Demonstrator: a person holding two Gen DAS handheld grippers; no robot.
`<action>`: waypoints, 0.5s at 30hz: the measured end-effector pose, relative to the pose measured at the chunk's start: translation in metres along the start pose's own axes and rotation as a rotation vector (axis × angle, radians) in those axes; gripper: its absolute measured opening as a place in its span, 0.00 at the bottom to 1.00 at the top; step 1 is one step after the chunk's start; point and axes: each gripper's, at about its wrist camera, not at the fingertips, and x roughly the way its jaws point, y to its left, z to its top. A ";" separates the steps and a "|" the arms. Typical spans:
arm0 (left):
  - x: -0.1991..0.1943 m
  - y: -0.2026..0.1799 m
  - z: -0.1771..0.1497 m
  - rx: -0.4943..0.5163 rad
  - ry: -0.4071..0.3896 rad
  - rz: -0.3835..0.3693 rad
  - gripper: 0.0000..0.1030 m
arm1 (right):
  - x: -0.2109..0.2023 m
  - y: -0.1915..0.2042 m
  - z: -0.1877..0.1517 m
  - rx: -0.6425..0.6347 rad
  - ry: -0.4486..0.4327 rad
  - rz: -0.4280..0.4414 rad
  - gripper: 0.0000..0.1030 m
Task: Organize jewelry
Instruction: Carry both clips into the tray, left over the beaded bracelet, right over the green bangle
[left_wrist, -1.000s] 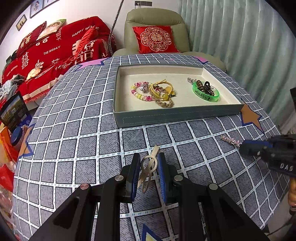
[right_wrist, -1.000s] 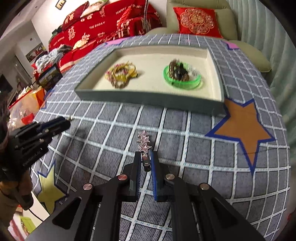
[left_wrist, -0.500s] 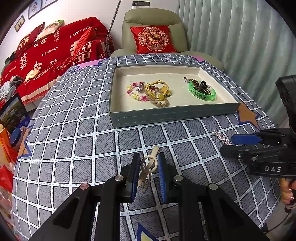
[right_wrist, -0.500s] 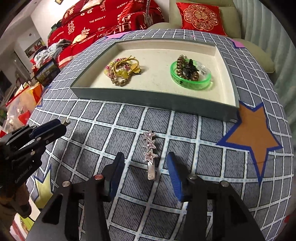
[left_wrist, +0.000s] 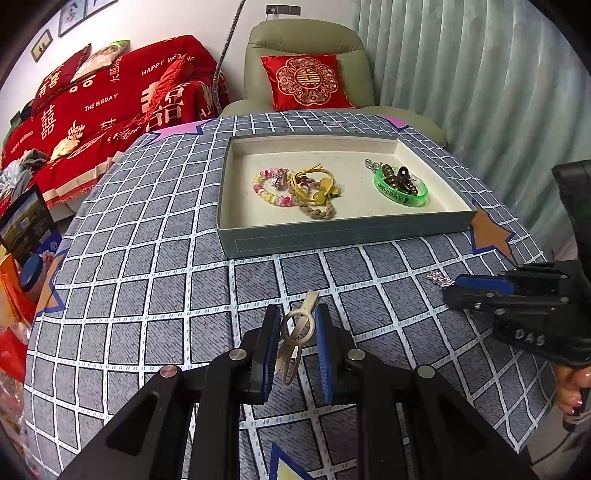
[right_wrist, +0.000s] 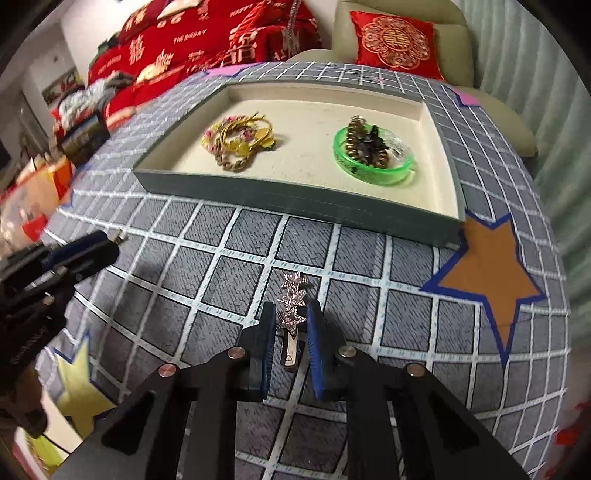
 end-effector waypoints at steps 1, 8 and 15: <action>-0.001 0.000 0.000 0.001 -0.001 0.000 0.29 | -0.003 -0.002 0.000 0.008 -0.007 0.005 0.17; -0.003 -0.001 0.006 -0.014 -0.013 0.001 0.29 | -0.027 -0.019 0.002 0.076 -0.052 0.045 0.18; -0.005 -0.003 0.014 -0.025 -0.022 0.007 0.29 | -0.049 -0.031 0.013 0.120 -0.105 0.068 0.18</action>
